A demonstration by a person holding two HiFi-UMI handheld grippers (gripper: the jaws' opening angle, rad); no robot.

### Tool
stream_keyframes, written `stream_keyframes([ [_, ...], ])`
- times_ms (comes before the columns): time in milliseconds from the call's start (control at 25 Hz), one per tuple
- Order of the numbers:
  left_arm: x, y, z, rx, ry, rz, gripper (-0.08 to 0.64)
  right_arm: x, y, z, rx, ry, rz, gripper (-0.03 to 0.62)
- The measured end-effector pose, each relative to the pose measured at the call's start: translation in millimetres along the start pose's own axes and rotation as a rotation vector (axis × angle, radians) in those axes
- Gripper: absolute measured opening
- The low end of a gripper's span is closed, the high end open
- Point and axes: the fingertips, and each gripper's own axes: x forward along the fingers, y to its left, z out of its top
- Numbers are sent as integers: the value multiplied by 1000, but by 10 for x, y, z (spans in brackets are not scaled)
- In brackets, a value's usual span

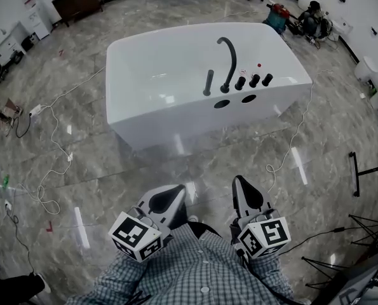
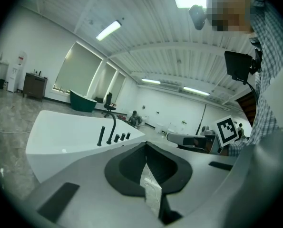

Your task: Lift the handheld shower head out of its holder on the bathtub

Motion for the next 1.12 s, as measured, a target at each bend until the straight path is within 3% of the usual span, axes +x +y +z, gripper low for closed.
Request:
stream_keyframes([
  [320,362,596,204,1,20,0,6,558,-198,97,-6,17,-24,17],
  [600,762,1154,606,27,31,-32,6,1236,-417,322,42,17,-63,17],
  [1120,1143,2109,984,37,66,-49,6,2202,-498,648,56,36,-115,17],
])
